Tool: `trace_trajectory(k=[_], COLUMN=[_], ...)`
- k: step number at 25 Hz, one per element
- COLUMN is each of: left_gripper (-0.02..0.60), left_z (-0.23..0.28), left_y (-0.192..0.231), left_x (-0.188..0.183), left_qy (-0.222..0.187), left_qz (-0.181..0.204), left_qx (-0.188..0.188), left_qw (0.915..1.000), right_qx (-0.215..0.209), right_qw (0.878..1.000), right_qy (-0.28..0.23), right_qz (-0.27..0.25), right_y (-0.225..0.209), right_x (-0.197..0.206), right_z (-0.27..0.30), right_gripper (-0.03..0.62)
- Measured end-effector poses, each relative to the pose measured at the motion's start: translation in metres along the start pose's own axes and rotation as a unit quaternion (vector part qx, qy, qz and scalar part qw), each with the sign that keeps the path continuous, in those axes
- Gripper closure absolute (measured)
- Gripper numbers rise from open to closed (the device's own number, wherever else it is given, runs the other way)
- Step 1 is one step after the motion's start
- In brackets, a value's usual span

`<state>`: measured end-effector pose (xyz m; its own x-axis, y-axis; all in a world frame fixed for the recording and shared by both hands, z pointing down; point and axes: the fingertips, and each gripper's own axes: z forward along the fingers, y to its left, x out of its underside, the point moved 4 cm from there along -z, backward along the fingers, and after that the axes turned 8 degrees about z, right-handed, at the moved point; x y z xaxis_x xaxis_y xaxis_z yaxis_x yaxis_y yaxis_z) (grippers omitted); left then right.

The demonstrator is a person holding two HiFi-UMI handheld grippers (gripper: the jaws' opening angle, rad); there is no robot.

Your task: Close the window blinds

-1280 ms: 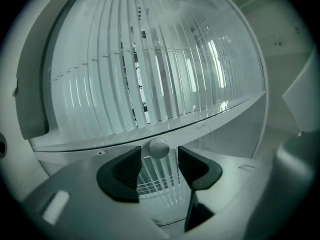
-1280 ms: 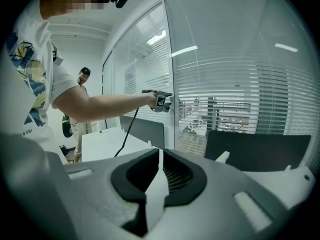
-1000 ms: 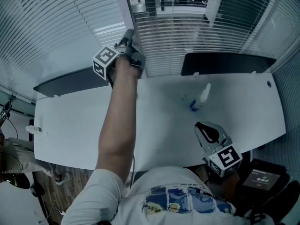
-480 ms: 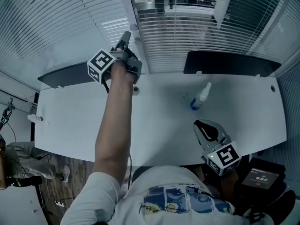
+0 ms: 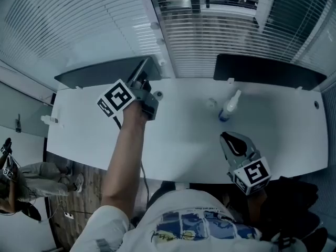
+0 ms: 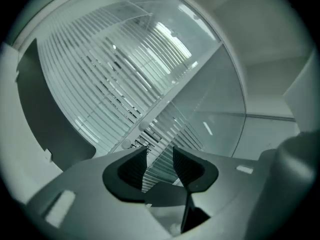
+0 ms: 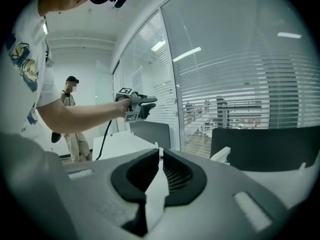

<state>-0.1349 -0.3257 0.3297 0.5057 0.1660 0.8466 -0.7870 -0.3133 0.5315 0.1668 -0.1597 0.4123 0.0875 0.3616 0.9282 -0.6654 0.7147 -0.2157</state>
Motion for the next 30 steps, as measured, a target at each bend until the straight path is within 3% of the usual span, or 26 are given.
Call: trace_trajectory(k=[3,6,12,15,17,25,30], left_gripper=[0.434,0.469,0.57,0.577,0.577,0.577,0.577], left_z=[-0.024,-0.054,-0.14,-0.194,-0.234,-0.376,-0.451], left_y=[-0.019,-0.039,-0.076,-0.084,-0.083,-0.056,-0.074], left_x=[0.006,0.01,0.024,0.032,0.035,0.036,0.038], left_qy=[0.021,0.041,0.066,0.088,0.104,0.147,0.163], left_qz=[0.078,0.154,0.265,0.309,0.325,0.328,0.326], left_qx=[0.008,0.027,0.091,0.127,0.141,0.187,0.212], left_qw=[0.9967,0.9868,0.9577,0.9386,0.9294,0.9143,0.9068], right_qx=[-0.002,-0.004,0.006,0.014,0.016,0.043,0.063], right_qw=[1.0,1.0,0.999,0.998,0.997,0.996,0.995], right_qy=[-0.002,-0.008,-0.018,-0.028,-0.031,-0.033,-0.037], right_qz=[-0.001,-0.014,-0.047,-0.062,-0.067,-0.072,-0.064], right_y=[0.005,0.018,0.068,0.108,0.142,0.274,0.344], right_x=[-0.002,-0.01,-0.016,-0.014,-0.013,-0.005,0.009], right_z=[0.002,0.002,-0.004,-0.005,-0.003,-0.008,-0.04], right_gripper=[0.579,0.579,0.579,0.579,0.579,0.579,0.579])
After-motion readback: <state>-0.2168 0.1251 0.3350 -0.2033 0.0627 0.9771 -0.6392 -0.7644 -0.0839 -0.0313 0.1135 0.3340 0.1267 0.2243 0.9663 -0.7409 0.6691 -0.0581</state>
